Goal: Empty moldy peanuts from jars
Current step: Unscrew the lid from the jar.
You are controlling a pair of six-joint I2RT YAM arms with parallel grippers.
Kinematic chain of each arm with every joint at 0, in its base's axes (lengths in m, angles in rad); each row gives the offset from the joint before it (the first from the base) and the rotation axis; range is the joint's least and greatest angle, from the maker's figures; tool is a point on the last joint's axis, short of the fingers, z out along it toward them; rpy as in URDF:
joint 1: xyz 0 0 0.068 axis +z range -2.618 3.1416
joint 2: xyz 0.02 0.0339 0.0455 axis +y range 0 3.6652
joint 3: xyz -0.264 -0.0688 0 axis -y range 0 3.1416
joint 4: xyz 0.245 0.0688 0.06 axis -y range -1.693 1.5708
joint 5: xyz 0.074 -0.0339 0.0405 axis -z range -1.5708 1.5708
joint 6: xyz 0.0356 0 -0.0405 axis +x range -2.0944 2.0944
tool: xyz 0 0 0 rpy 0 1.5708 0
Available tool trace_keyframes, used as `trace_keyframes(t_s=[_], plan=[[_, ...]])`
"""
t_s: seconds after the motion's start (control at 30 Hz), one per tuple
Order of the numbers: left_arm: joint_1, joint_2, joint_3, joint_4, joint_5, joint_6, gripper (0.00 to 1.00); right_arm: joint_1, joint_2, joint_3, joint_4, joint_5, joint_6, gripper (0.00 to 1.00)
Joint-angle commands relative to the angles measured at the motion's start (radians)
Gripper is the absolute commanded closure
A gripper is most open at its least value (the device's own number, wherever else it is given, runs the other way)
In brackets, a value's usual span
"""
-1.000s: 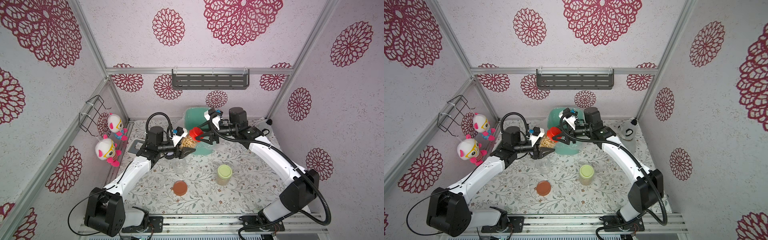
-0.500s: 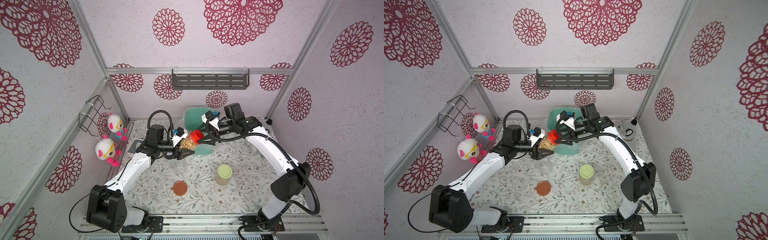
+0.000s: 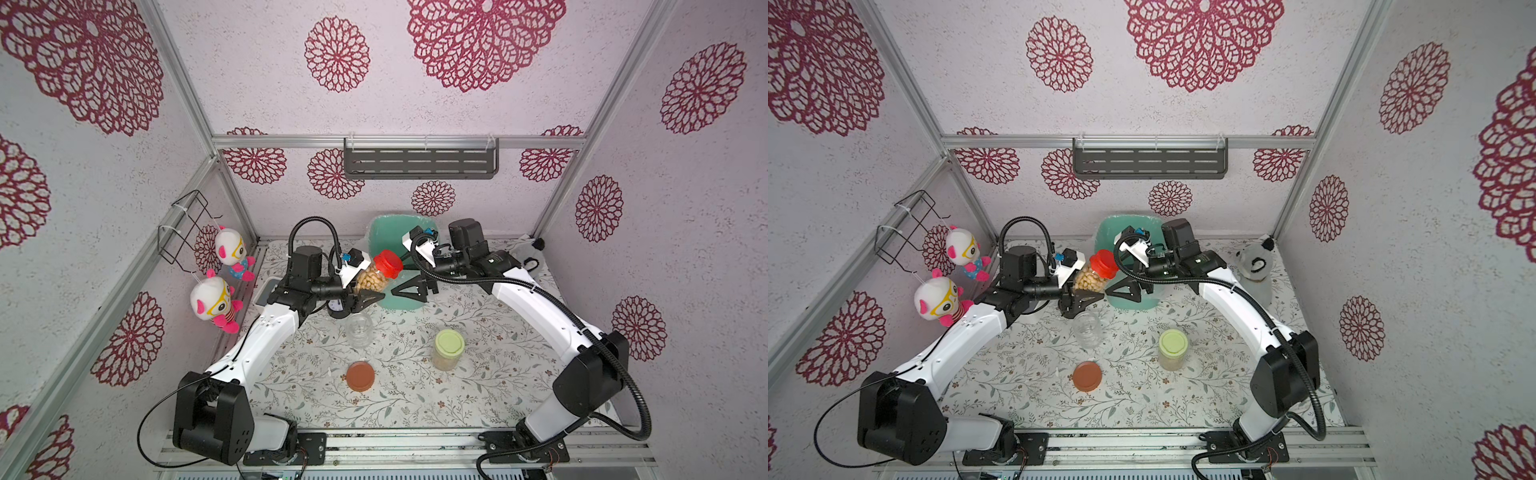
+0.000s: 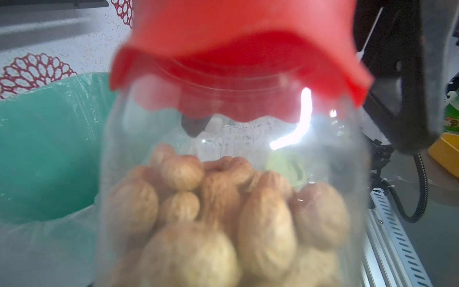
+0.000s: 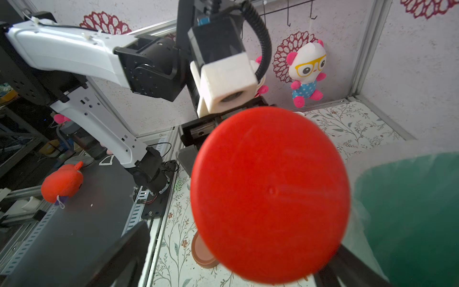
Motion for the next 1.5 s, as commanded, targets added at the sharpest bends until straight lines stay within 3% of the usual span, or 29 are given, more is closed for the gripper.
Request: trace_keyframes(t_s=[0.0,0.3,0.43,0.6,0.93,1.3,1.47], plan=[[0.002,-0.036,-0.004,0.069,-0.073,0.012,1.0,0.01,-0.104,-0.063,0.293,0.06,0.235,0.01],[-0.006,-0.076,-0.043,0.14,-0.193,0.025,1.0,0.036,-0.147,-0.125,0.344,0.509,0.533,0.01],[-0.015,-0.085,-0.052,0.135,-0.232,0.056,1.0,0.054,-0.149,-0.164,0.417,0.579,0.656,0.01],[-0.02,-0.089,-0.057,0.124,-0.26,0.082,1.0,0.108,-0.133,-0.151,0.429,0.641,0.684,0.01],[-0.024,-0.093,-0.067,0.109,-0.278,0.11,1.0,0.153,-0.057,-0.087,0.428,0.635,0.693,0.04],[-0.023,-0.095,-0.073,0.109,-0.28,0.115,1.0,0.155,-0.045,-0.09,0.442,0.596,0.676,0.25],[-0.022,-0.096,-0.074,0.108,-0.275,0.115,1.0,0.149,-0.046,-0.093,0.448,0.555,0.638,0.45]])
